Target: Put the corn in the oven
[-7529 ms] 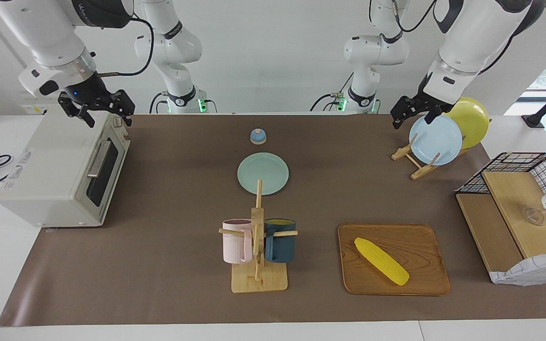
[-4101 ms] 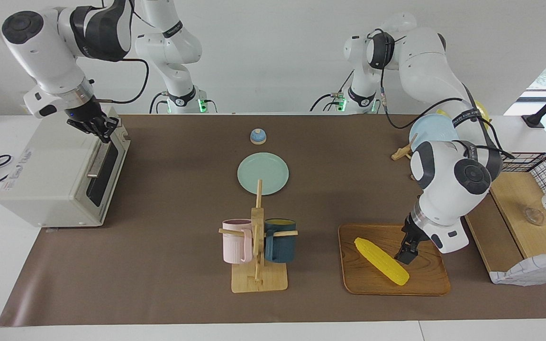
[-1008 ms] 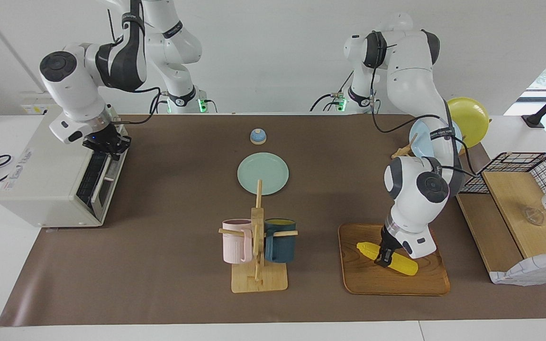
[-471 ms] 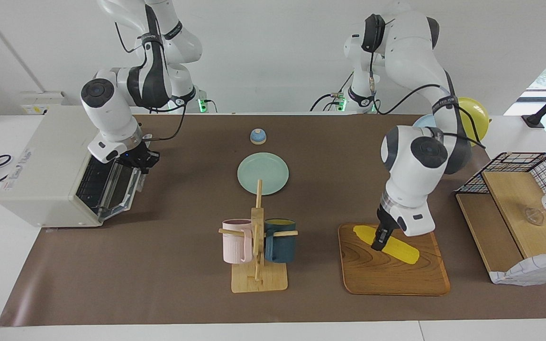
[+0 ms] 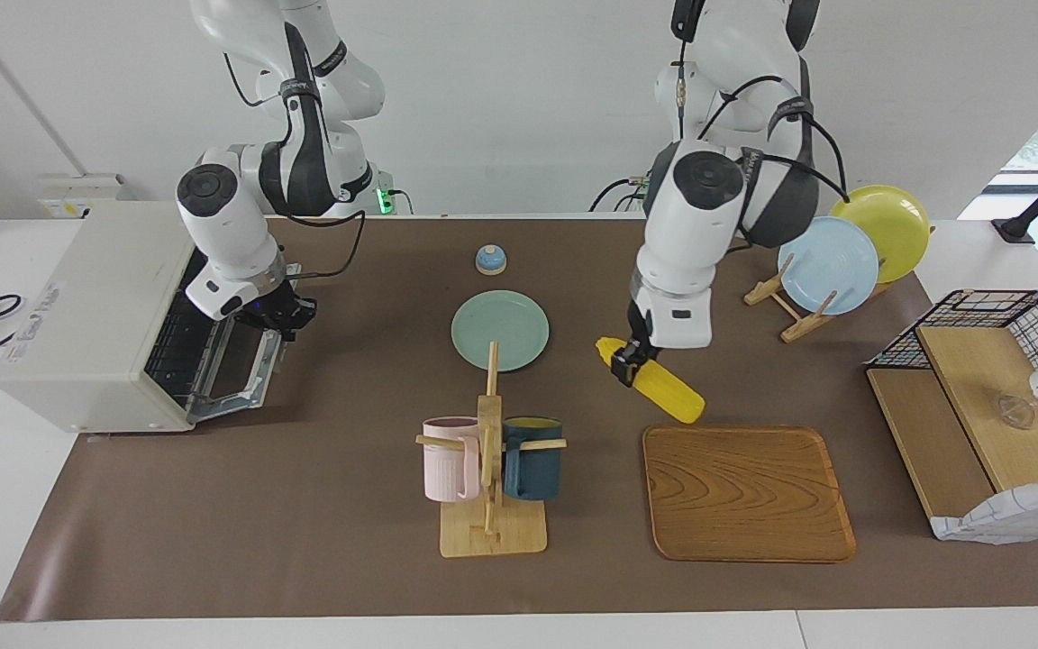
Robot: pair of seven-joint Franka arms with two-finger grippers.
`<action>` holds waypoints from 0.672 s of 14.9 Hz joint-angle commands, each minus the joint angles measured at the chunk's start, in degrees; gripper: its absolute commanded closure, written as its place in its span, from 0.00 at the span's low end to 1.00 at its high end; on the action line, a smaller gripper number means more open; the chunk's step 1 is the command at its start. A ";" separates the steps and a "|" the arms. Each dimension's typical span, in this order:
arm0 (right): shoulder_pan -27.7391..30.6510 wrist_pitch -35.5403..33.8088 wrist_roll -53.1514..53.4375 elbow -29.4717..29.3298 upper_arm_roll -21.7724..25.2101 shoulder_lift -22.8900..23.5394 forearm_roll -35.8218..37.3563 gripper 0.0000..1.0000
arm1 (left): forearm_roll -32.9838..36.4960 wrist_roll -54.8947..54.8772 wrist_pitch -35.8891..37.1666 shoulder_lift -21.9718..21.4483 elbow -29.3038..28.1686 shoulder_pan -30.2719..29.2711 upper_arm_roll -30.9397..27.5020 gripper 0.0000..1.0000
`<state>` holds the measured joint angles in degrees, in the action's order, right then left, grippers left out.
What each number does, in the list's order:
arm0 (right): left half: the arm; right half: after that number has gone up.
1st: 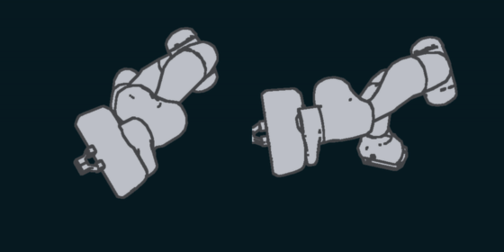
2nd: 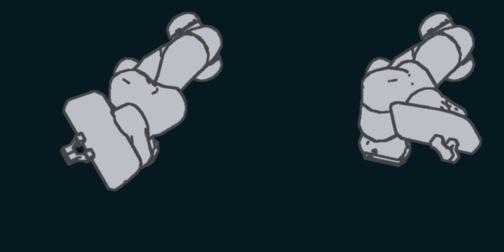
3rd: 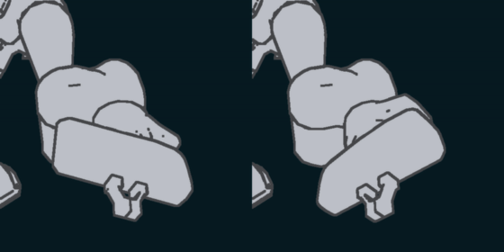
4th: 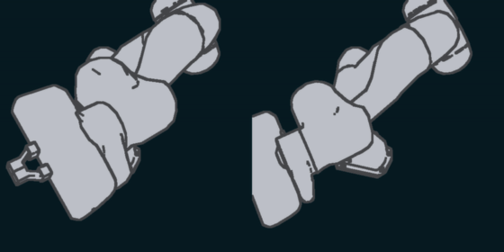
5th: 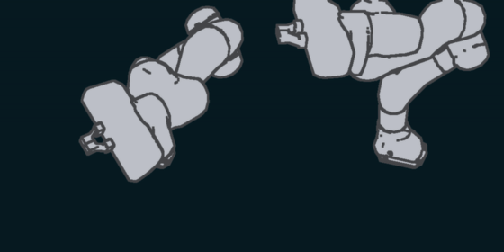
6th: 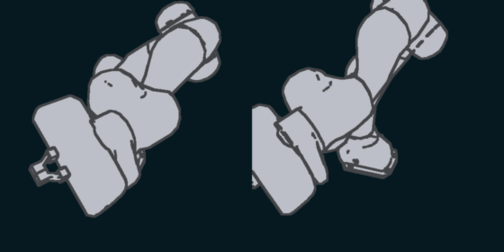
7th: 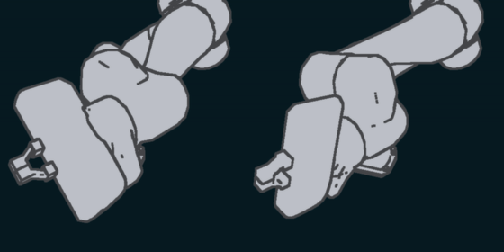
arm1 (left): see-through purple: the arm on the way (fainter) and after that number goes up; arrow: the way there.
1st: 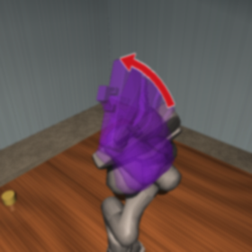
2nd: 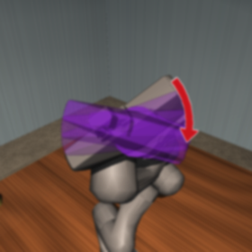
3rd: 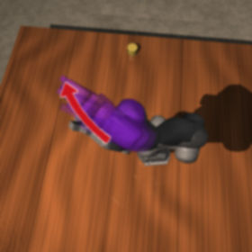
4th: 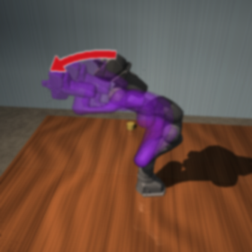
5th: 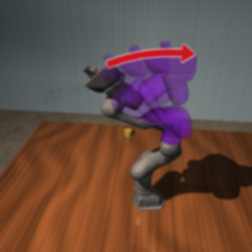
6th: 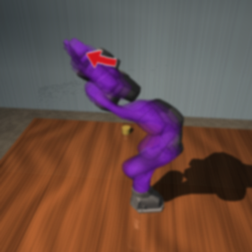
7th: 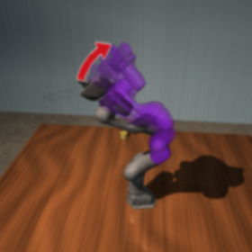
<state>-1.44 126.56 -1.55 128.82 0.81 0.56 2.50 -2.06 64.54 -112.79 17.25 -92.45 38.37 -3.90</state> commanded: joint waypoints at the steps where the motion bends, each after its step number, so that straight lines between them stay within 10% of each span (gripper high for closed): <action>1: 0.05 4.74 1.62 2.30 1.83 2.07 1.02 1.00 | 0.13 -1.35 -9.26 -6.69 -13.25 6.35 -0.93 1.00; 10: 0.48 7.82 2.07 4.16 1.83 3.75 0.84 1.00 | 0.13 -13.45 -21.58 -10.84 -26.37 14.80 -0.75 1.00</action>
<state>-2.35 134.37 0.90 131.72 0.93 5.20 2.10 -2.06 55.34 -131.03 8.25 -114.75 51.27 -3.75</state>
